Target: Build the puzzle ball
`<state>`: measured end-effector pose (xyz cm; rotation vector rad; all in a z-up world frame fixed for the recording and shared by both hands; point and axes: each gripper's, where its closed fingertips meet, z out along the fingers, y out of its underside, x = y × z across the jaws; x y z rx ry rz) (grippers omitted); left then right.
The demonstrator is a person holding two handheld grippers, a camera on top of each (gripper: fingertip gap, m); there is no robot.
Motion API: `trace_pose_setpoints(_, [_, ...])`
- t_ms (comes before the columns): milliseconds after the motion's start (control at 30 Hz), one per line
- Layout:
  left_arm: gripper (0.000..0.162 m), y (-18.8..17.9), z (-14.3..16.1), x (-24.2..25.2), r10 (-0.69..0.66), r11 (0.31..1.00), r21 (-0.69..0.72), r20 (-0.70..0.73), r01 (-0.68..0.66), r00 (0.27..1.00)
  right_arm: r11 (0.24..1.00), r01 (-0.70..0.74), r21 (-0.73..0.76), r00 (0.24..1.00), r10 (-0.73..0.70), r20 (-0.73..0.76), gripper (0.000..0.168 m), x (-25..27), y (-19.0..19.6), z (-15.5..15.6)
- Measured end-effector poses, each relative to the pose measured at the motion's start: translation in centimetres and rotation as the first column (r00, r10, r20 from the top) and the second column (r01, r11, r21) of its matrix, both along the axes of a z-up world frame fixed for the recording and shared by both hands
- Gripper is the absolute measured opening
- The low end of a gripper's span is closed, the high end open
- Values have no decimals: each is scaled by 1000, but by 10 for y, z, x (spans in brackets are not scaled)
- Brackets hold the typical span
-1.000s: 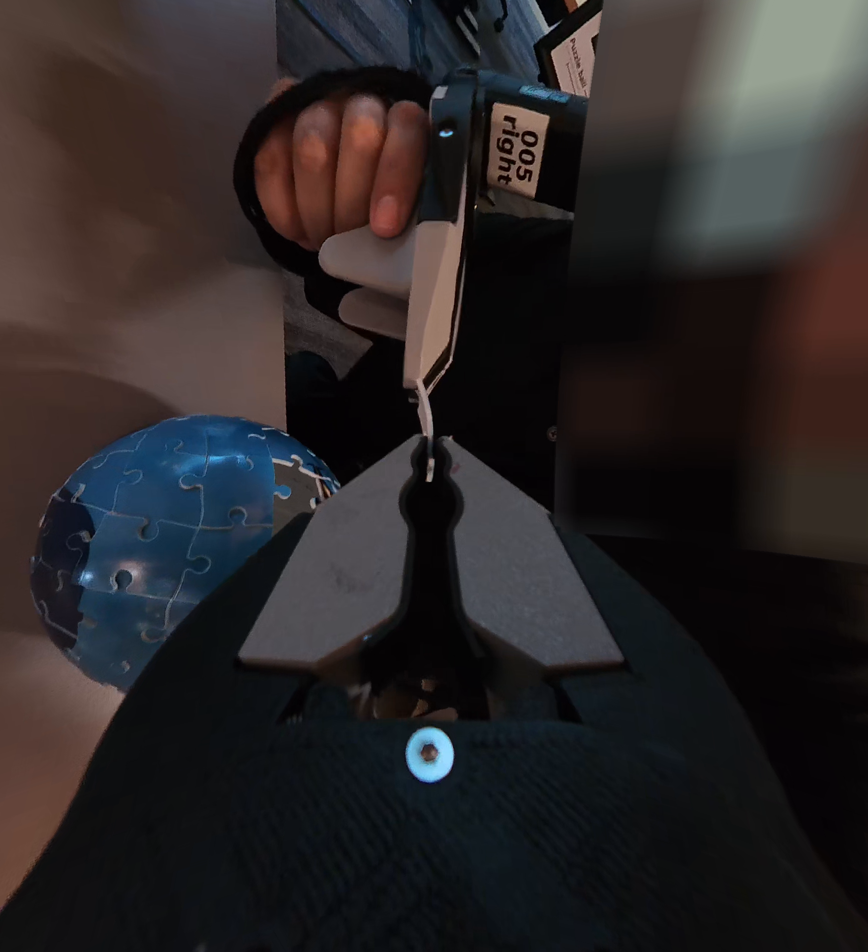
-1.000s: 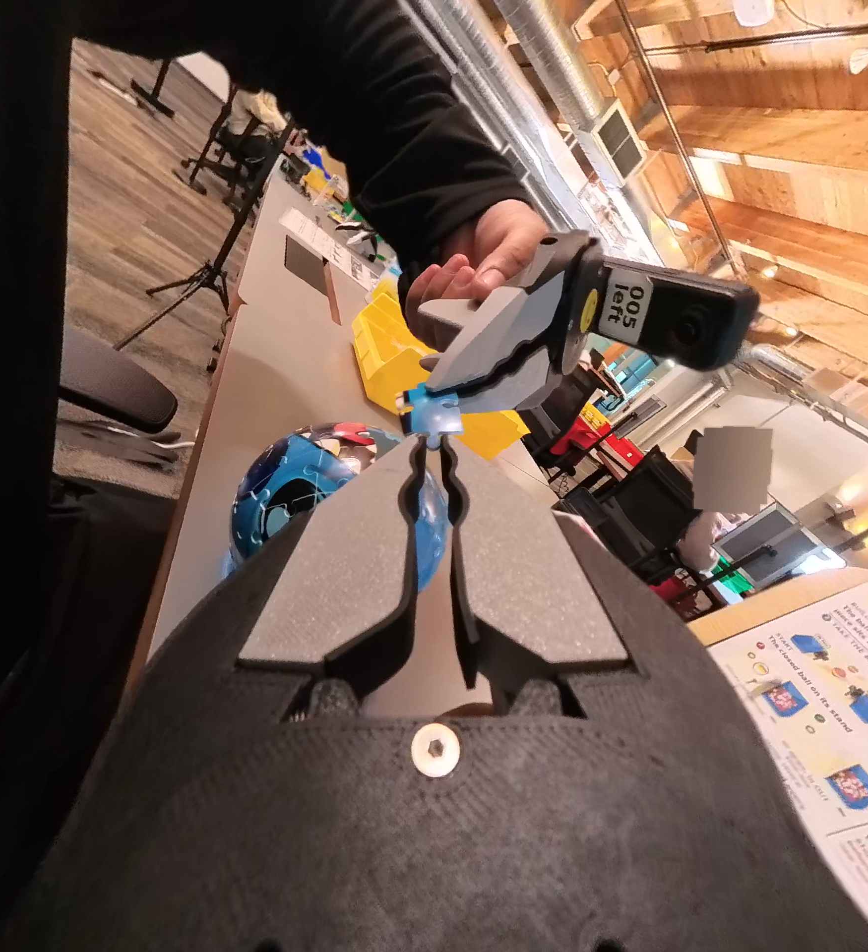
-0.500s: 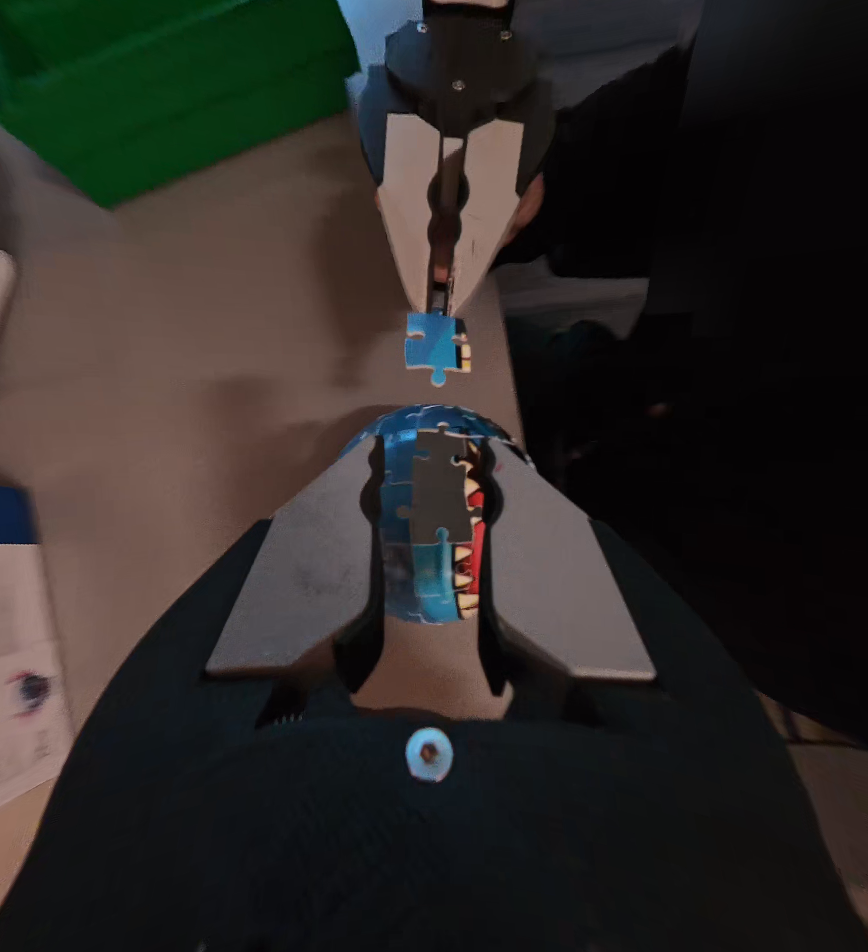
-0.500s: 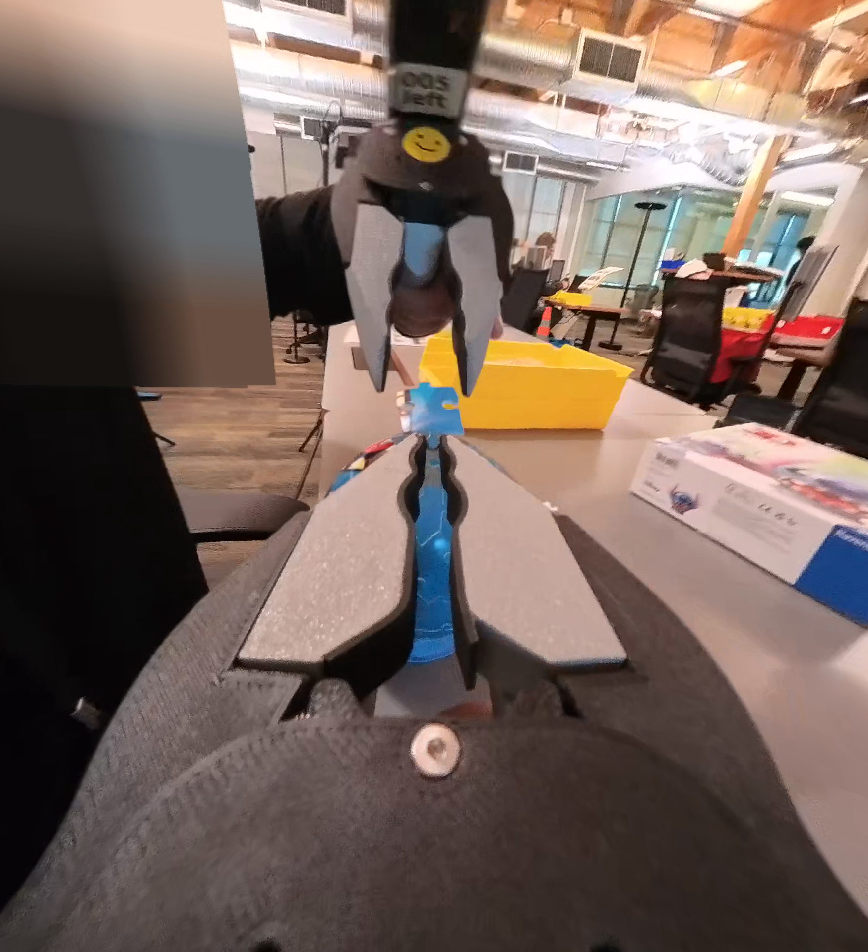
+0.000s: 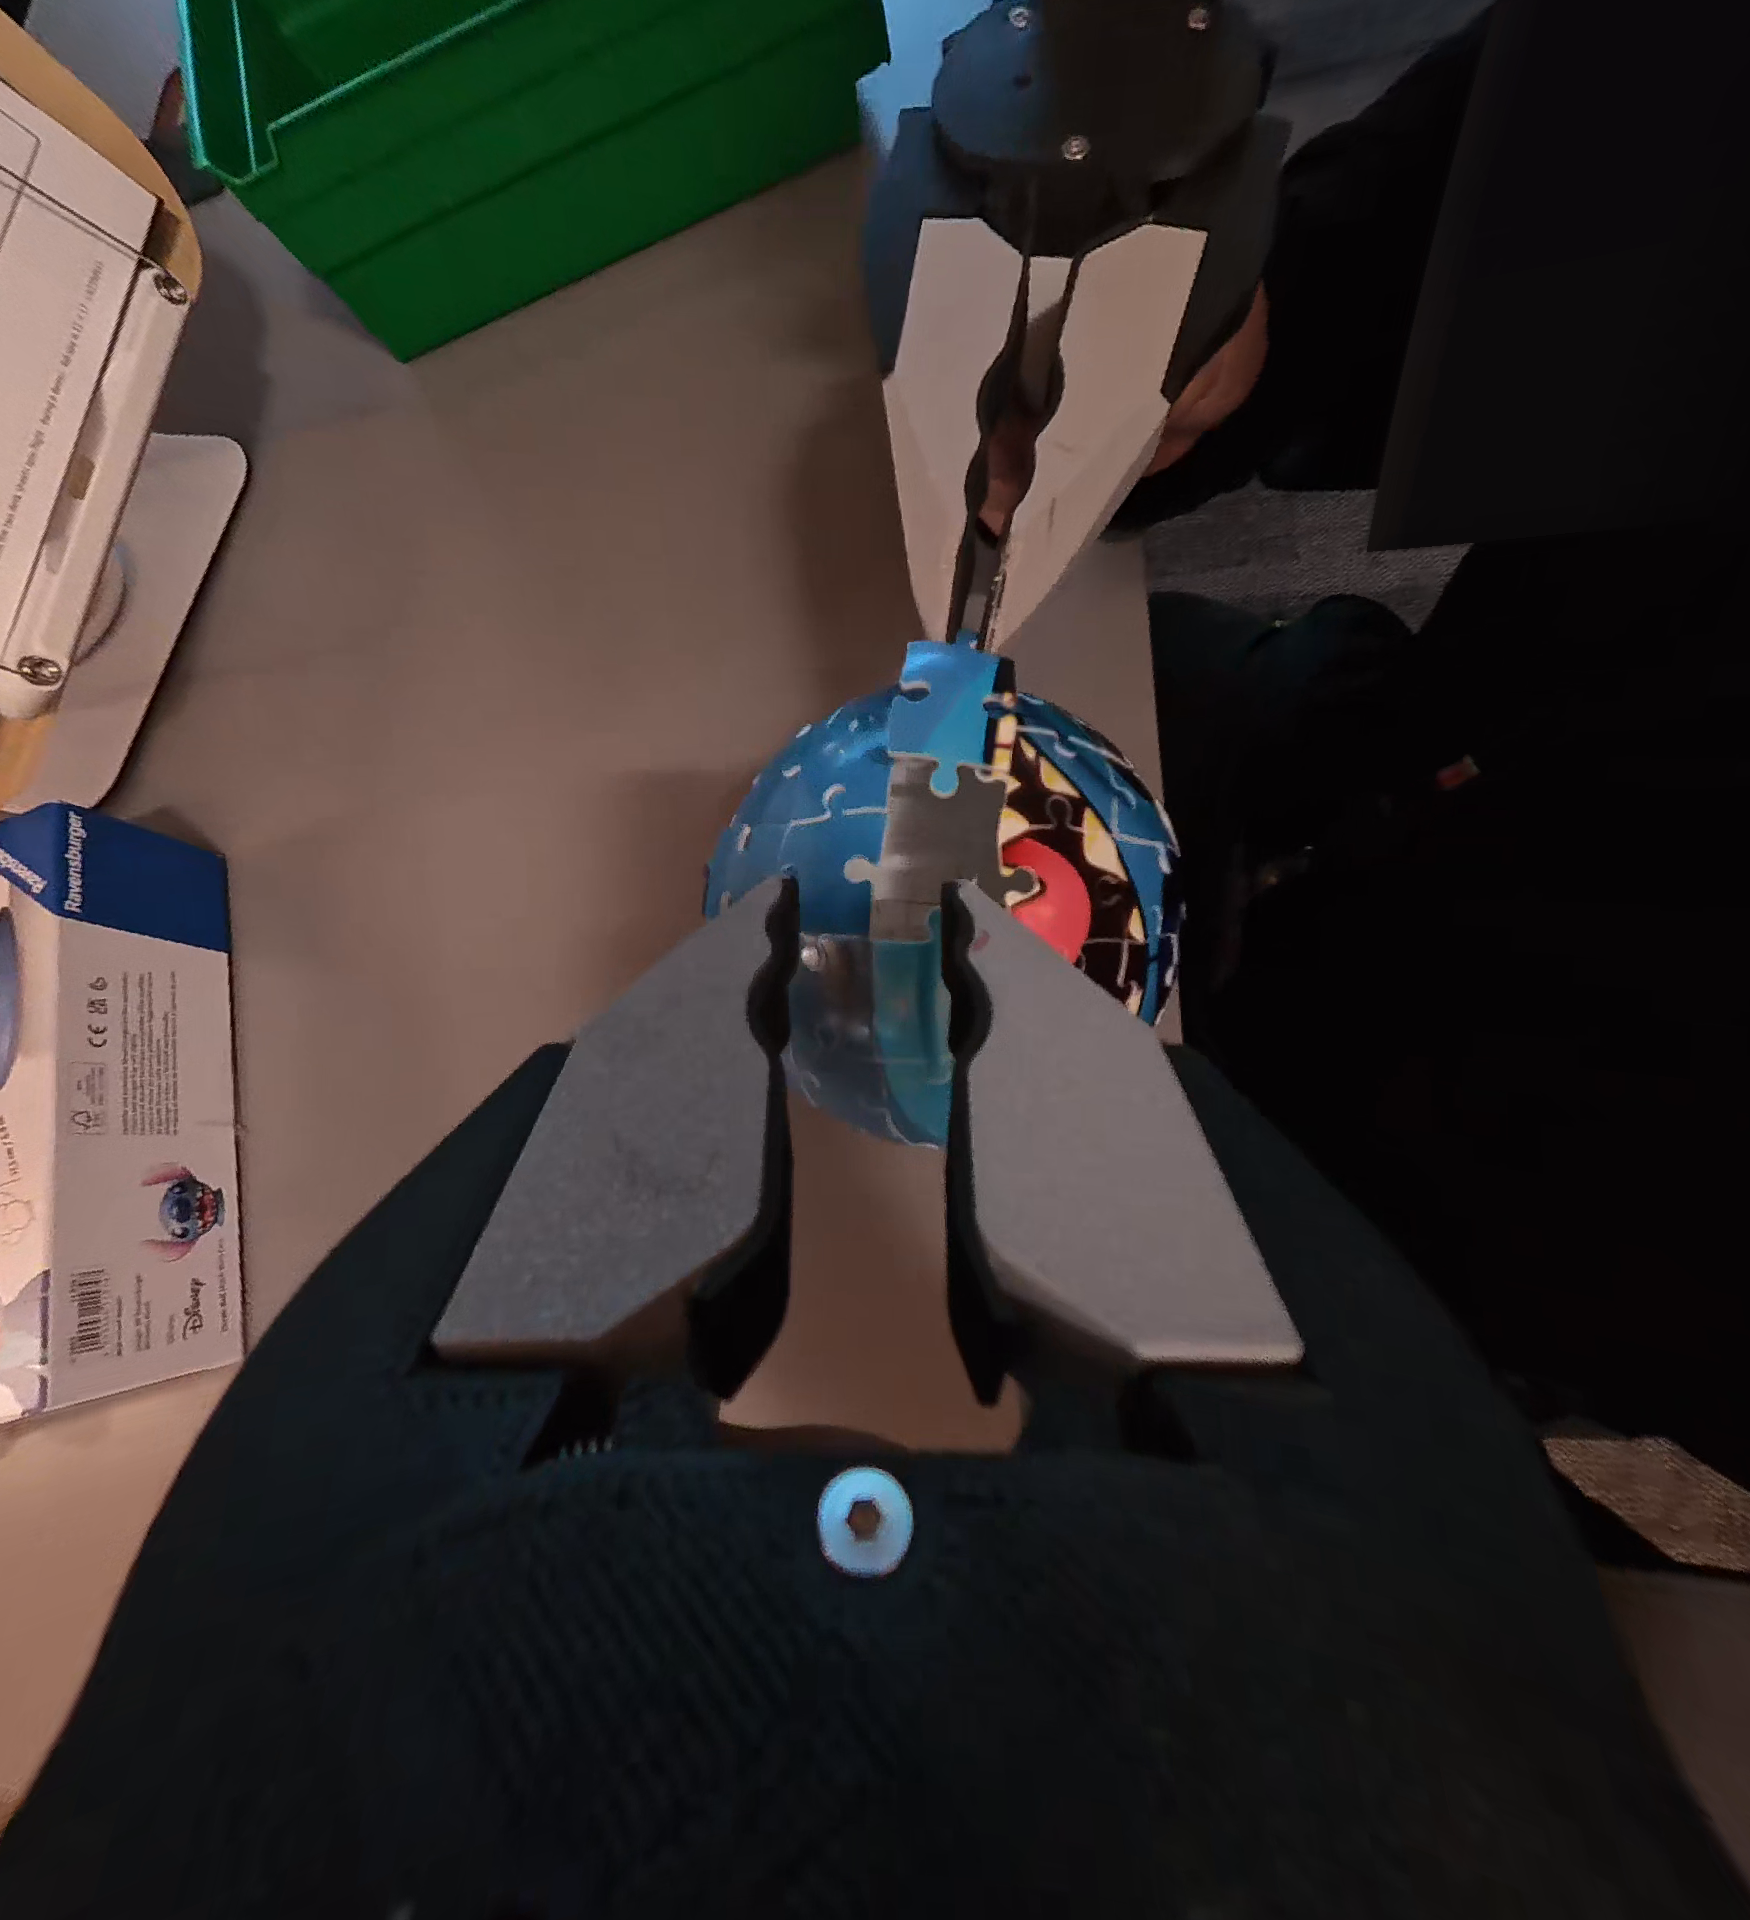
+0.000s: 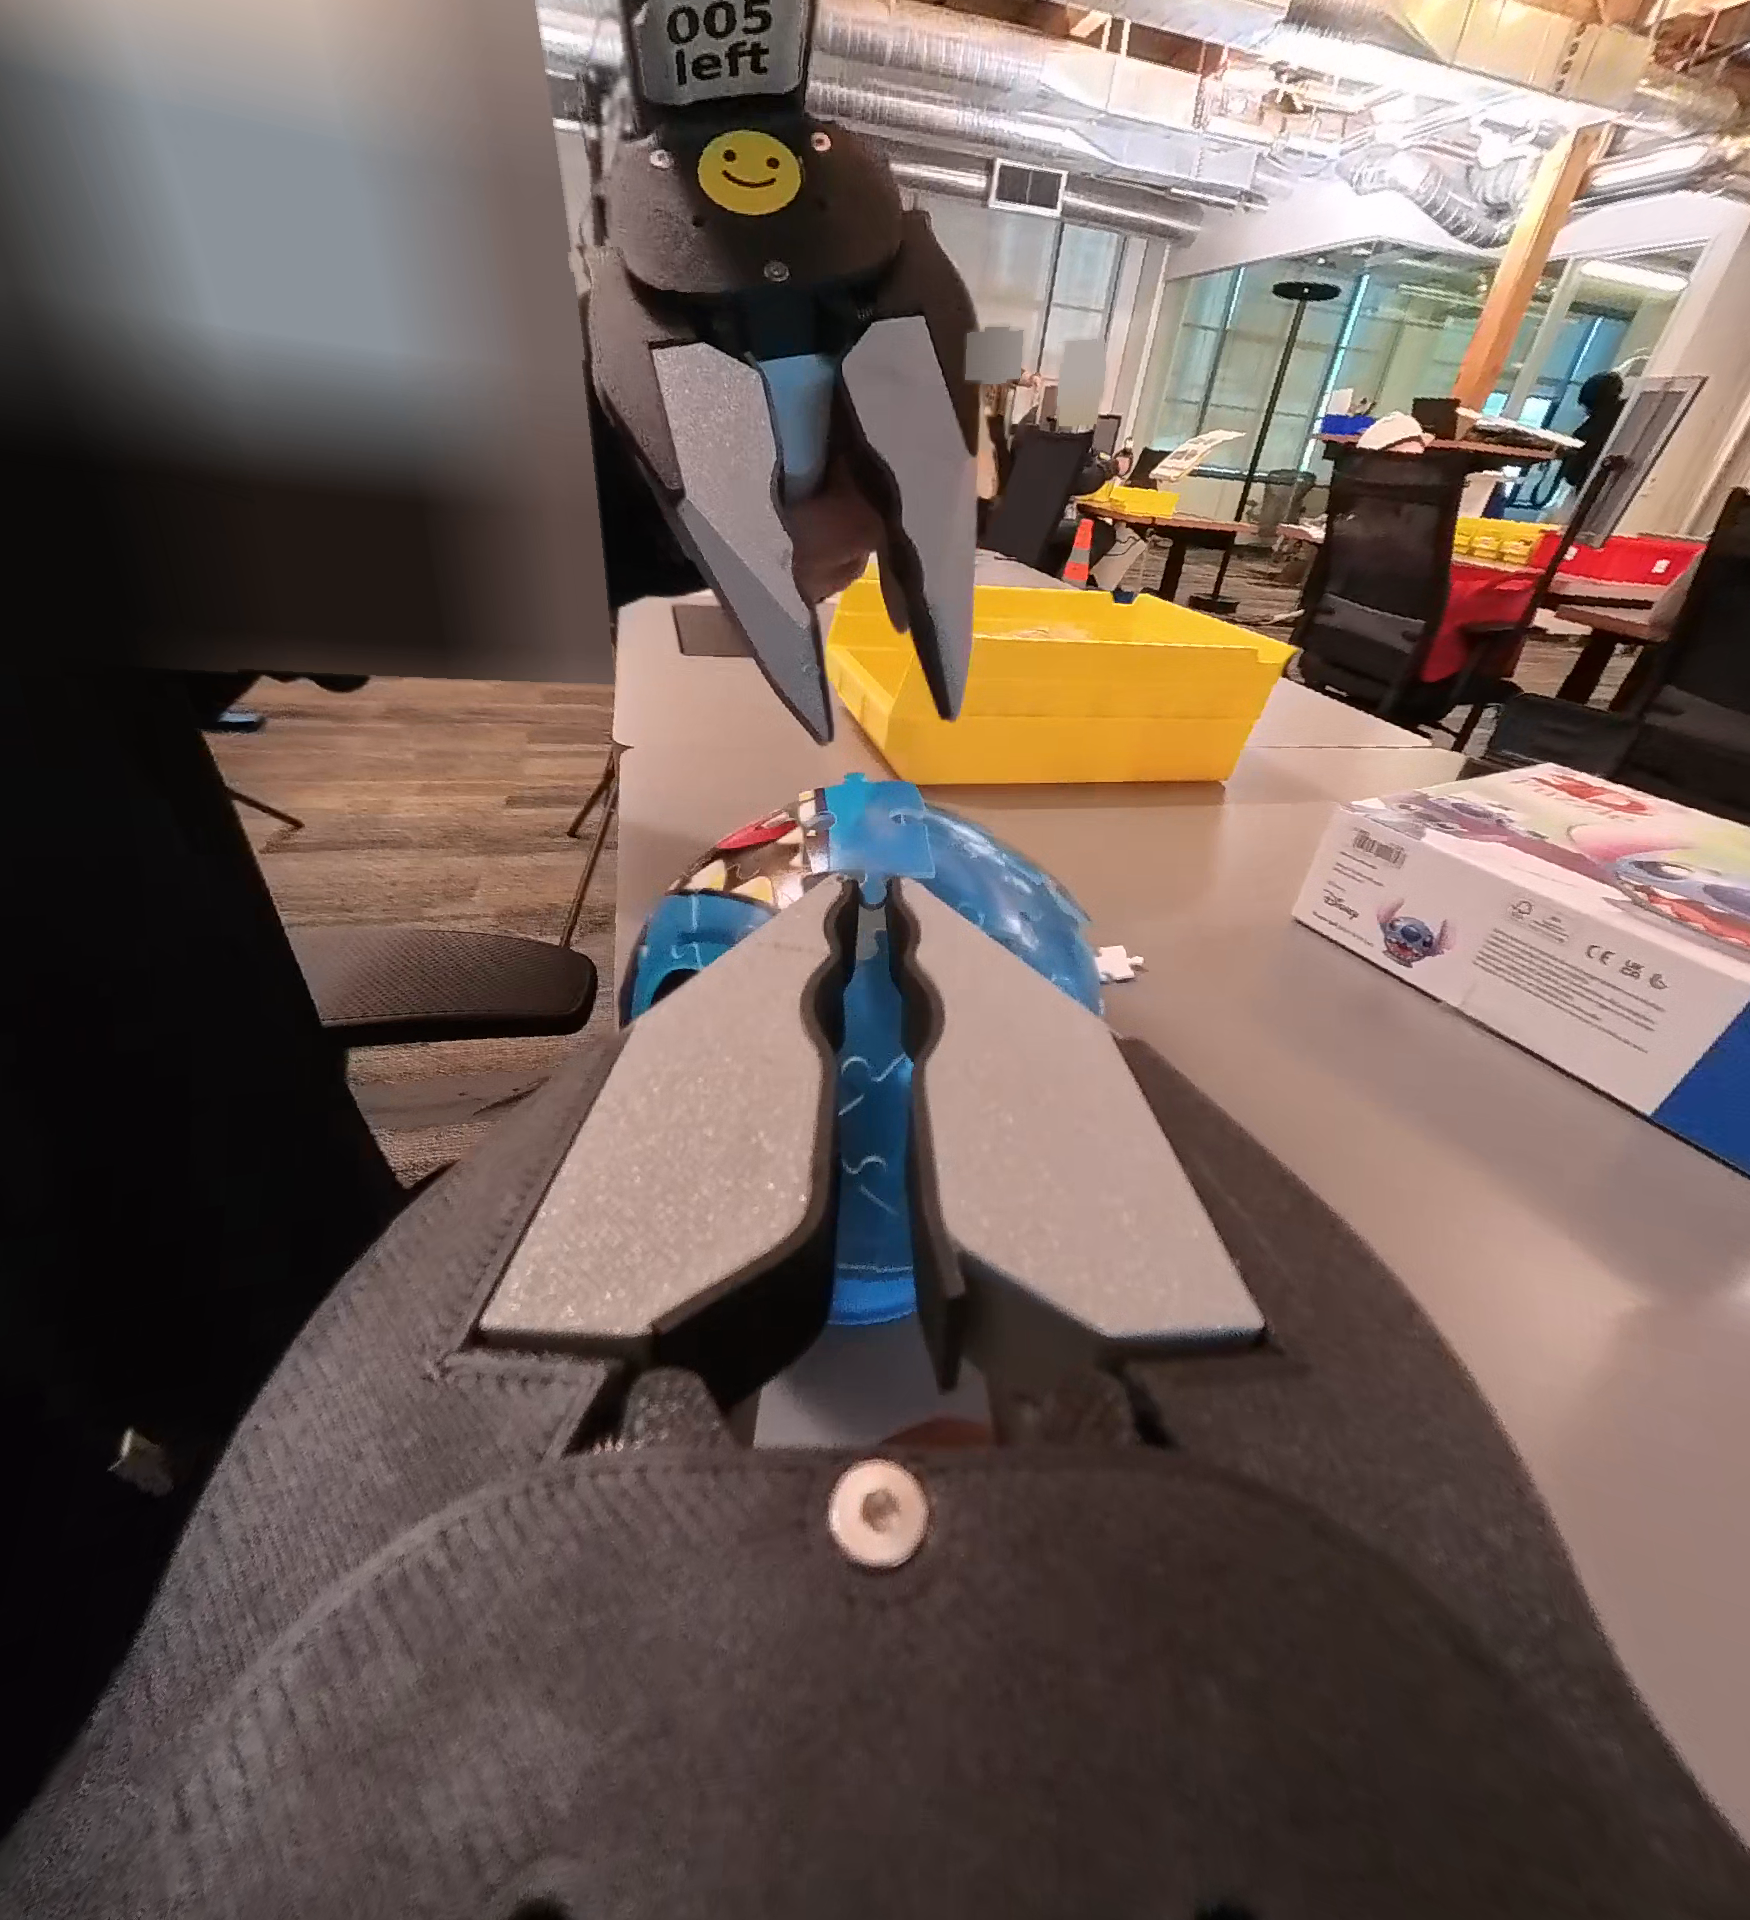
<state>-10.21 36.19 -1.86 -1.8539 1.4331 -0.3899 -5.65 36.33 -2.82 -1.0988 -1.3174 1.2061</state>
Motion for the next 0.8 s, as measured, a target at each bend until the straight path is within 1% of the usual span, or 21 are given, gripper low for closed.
trace_pose_setpoints(167, [23,1,0,-1,-11,1000,5,35,11,999,1000,25,14,1000,-25,12,2,-3,-1,-6])
trace_pose_setpoints(800, [23,0,-5,5,-54,998,20,21,54,998,984,82,155,996,-86,19,2,-5,-3,-8])
